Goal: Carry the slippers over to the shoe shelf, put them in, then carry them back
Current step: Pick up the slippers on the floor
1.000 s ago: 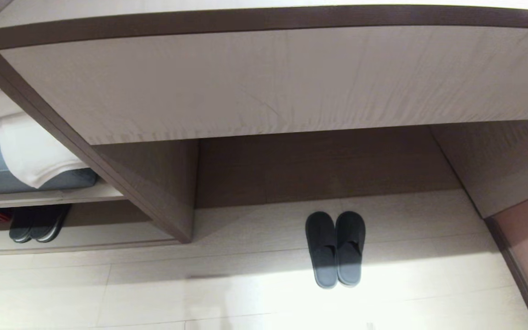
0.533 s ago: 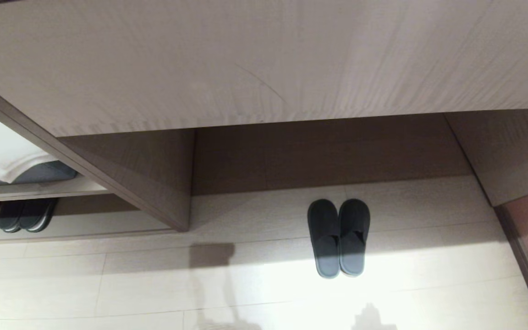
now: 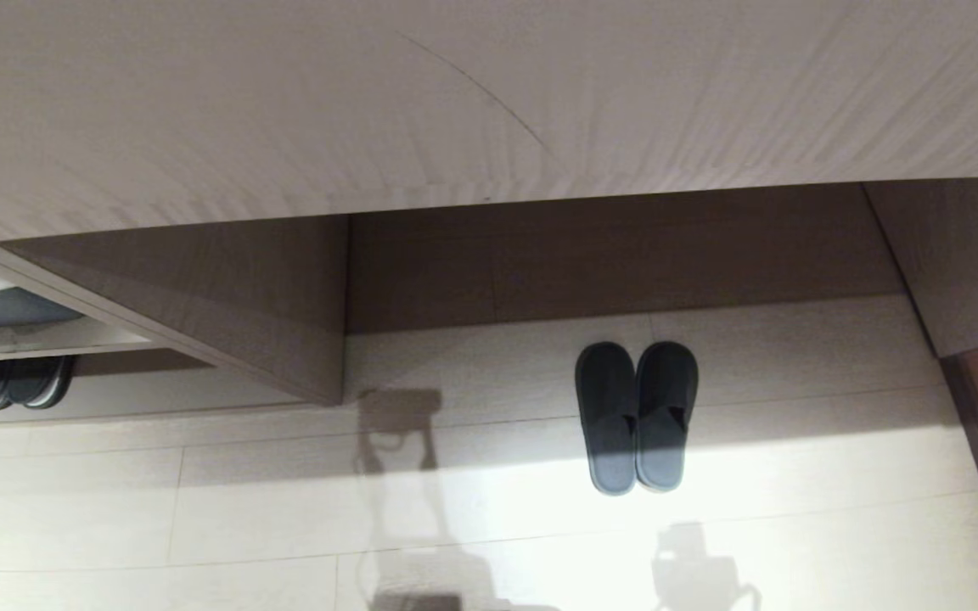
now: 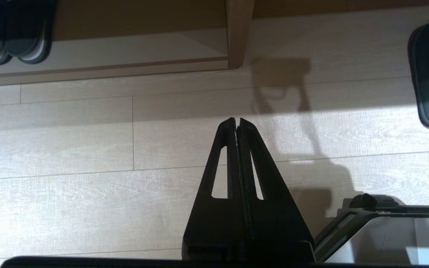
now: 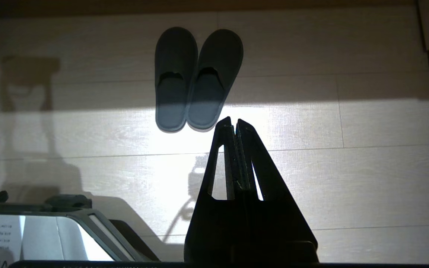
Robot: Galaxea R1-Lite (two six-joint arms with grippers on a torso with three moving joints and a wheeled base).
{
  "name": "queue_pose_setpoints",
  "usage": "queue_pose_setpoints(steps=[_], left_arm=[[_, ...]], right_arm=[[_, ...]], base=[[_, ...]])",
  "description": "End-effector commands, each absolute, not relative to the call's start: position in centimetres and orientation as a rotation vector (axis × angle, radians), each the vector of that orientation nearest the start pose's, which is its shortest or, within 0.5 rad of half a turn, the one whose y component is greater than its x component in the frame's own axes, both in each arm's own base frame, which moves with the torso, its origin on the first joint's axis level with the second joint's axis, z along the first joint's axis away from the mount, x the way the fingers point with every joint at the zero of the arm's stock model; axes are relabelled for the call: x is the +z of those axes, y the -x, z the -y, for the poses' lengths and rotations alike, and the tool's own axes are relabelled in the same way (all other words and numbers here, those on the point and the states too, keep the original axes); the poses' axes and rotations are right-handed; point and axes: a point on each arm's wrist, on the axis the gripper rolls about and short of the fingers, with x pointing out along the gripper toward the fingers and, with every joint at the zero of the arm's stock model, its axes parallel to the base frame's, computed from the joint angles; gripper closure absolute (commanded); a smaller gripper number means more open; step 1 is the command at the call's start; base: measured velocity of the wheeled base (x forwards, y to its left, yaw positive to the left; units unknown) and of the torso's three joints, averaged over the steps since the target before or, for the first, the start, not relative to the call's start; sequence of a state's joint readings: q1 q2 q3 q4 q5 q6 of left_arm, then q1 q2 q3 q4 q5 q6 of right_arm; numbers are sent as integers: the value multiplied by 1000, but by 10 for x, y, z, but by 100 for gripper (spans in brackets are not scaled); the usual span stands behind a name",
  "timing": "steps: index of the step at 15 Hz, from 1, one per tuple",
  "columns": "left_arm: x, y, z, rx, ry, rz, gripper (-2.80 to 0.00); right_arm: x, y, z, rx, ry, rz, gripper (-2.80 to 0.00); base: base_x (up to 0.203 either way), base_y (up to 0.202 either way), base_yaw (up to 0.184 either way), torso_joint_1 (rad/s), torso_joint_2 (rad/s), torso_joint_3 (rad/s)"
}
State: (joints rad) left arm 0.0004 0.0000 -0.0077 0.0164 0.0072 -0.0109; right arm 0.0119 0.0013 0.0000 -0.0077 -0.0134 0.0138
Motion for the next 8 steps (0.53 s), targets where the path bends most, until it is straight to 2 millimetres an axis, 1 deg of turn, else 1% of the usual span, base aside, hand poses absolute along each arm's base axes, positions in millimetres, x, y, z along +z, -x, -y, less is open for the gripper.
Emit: queue_pose_setpoints(steps=[1,6,7,8], left_arm=[[76,24,0,8,11,-8,0],[76,23,0,8,14,-10,0],[76,23,0,8,14,-10,0],[76,23,0,8,14,-9,0]], right_arm=[[77,23,1,-1,-14,8,0],[76,23,1,-1,-15,5,0],[76,23,1,-1,-15,5,0],[76,23,1,-1,-15,5,0]], base=[[0,0,0,2,2,-193],[0,0,0,2,2,-197],[-73,0,-1,2,11,-198],[-173,0,2,-2,7,-207]])
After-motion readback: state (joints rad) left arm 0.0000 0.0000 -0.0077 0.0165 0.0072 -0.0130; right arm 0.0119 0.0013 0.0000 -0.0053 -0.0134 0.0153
